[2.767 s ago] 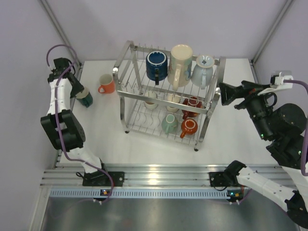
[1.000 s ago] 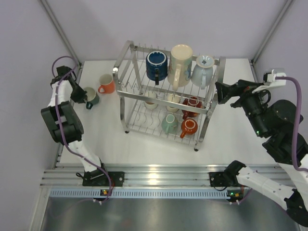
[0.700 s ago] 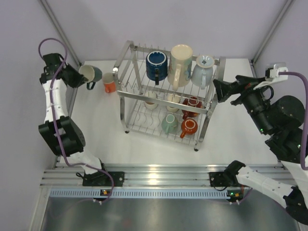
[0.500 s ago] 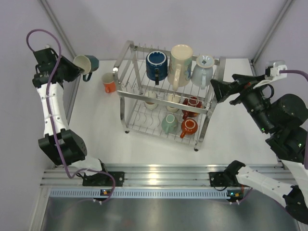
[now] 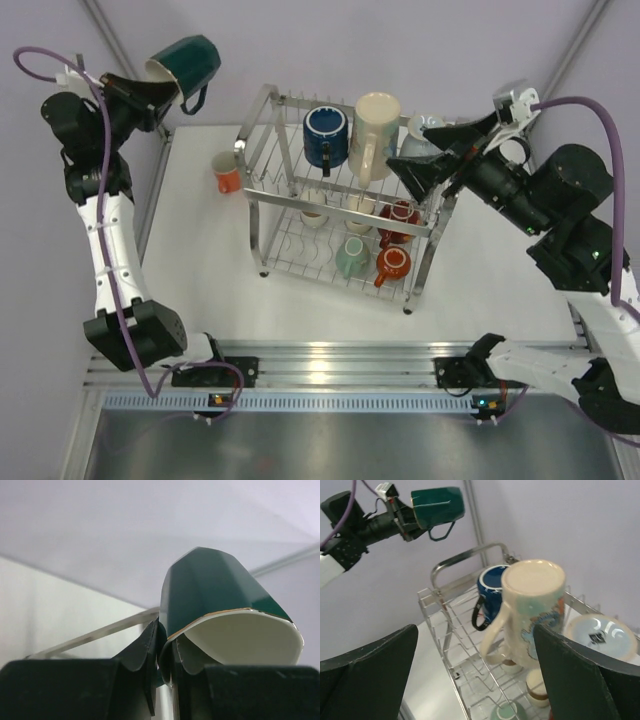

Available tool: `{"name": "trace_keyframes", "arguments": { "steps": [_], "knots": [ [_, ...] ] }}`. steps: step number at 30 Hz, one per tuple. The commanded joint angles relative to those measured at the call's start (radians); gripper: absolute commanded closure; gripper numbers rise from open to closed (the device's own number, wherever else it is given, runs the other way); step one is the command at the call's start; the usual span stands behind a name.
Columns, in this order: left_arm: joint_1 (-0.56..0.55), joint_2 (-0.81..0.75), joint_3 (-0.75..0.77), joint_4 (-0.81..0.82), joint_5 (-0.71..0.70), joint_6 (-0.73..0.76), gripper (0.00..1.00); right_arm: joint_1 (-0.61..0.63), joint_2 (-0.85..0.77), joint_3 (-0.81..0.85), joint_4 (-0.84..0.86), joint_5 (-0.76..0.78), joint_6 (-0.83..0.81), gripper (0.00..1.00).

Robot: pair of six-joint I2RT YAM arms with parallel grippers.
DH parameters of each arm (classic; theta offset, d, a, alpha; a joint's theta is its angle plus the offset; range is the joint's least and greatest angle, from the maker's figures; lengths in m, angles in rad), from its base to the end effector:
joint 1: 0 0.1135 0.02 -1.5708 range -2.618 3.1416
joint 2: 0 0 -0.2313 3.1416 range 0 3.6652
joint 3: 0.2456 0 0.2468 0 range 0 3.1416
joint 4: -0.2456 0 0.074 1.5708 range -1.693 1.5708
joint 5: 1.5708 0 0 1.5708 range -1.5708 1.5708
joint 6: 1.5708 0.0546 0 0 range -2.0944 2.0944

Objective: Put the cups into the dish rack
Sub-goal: Pass the cup from the left arm to the right

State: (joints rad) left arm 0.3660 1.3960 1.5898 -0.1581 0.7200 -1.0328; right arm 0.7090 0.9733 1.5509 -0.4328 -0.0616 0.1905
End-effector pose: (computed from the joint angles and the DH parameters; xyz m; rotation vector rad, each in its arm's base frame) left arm 0.3099 0.0802 0.4504 -0.5297 1.5592 -1.0660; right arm 0.1381 0.1229 0.5043 -0.4281 1.4097 0.7810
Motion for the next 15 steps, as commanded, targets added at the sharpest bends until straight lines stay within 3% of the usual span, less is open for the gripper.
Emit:
{"name": "trace_keyframes", "arguments": {
  "steps": [1, 8, 15],
  "knots": [
    [0.001, -0.075, -0.014, 0.578, 0.167, -0.39, 1.0, -0.003, 0.062, 0.093, 0.083, -0.203, 0.007, 0.01],
    [-0.03, -0.114, -0.031, 0.769, 0.115, -0.584, 1.0, -0.002, 0.217, 0.182, 0.184, -0.345, 0.09, 0.01],
    [-0.229, -0.055, 0.053, 0.864, 0.07, -0.705, 1.0, 0.0, 0.358, 0.332, 0.233, -0.44, 0.151, 0.01]
  ]
}}
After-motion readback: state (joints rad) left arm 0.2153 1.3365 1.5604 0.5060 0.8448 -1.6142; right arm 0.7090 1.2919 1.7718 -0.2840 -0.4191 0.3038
